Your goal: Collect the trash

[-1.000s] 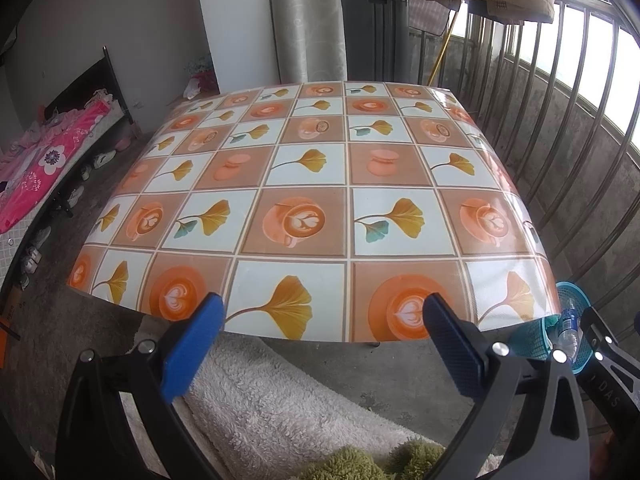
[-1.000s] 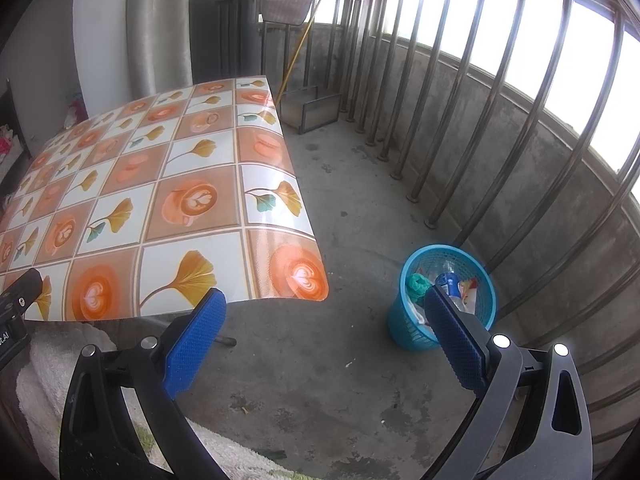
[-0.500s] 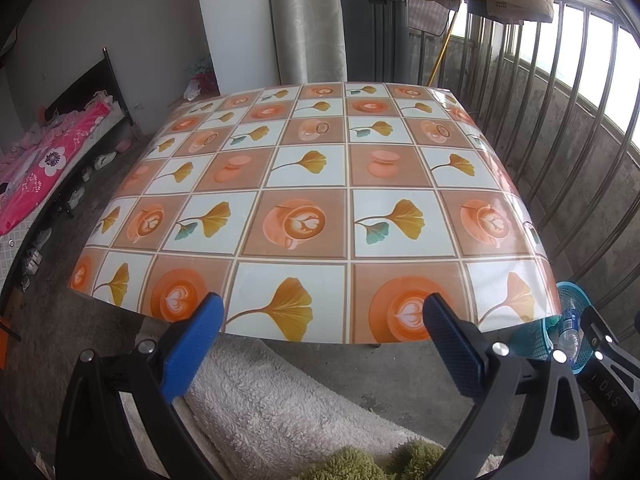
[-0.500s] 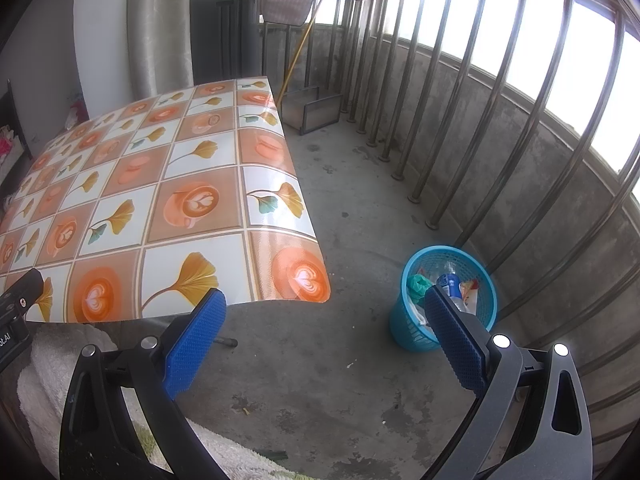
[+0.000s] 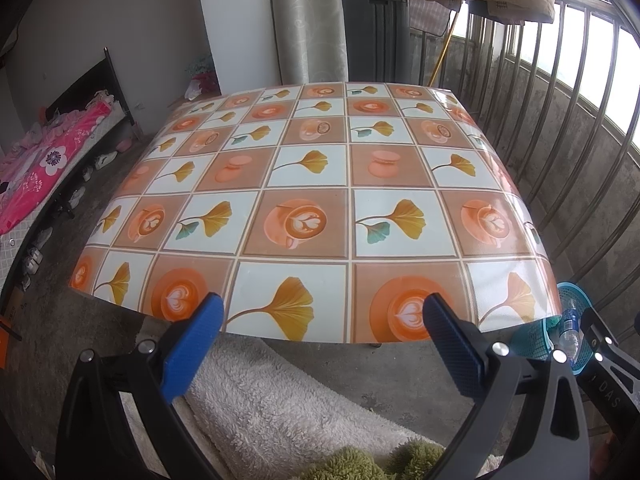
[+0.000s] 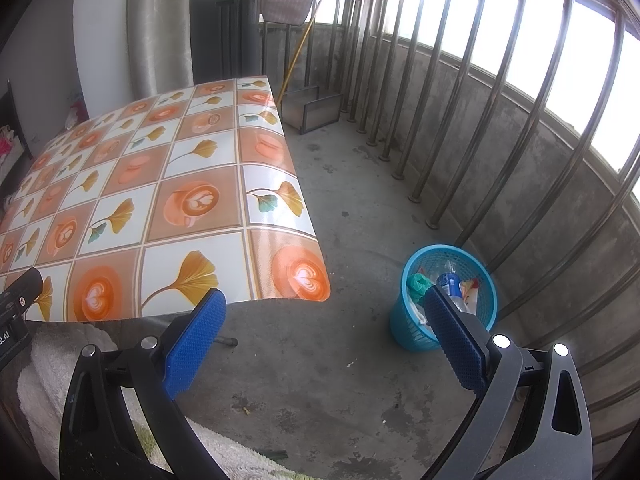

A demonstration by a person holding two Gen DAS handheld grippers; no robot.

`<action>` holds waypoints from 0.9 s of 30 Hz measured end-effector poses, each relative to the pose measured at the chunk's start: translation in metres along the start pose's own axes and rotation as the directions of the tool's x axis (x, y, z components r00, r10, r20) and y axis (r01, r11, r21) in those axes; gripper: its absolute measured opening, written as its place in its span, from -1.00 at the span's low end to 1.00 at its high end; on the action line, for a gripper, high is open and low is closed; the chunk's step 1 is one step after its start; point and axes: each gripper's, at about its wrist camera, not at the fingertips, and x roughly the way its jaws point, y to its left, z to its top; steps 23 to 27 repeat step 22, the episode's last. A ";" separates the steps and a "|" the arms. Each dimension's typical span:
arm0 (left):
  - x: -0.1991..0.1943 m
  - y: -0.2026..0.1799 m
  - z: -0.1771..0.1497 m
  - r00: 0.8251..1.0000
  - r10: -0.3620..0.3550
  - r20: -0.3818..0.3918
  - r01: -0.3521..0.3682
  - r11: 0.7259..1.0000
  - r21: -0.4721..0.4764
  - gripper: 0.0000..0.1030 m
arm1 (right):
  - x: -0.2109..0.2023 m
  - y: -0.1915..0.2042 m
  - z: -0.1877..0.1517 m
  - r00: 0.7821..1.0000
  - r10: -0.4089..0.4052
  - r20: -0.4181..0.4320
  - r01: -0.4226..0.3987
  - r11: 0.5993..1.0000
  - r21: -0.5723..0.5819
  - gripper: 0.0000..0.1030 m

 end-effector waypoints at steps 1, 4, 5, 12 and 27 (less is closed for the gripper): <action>0.000 0.000 0.000 1.000 0.000 -0.001 0.000 1.000 0.000 0.89 | 0.000 -0.001 0.000 1.000 0.000 -0.001 0.000 1.000 0.001 0.85; 0.000 0.000 0.000 1.000 -0.001 0.000 0.001 1.000 0.002 0.89 | 0.000 -0.001 0.000 1.000 -0.001 0.000 0.001 1.000 0.001 0.85; 0.000 0.000 0.000 1.000 0.000 0.000 0.000 1.000 0.002 0.89 | 0.000 -0.001 0.000 1.000 0.000 -0.001 0.000 1.000 0.001 0.85; 0.000 -0.001 -0.001 1.000 0.000 -0.001 0.000 1.000 0.000 0.89 | 0.001 0.003 0.000 1.000 0.003 -0.004 -0.003 1.000 -0.001 0.85; 0.001 0.000 -0.001 1.000 0.001 -0.007 -0.001 1.000 0.001 0.89 | 0.001 0.002 0.000 1.000 0.002 -0.004 -0.002 1.000 0.001 0.85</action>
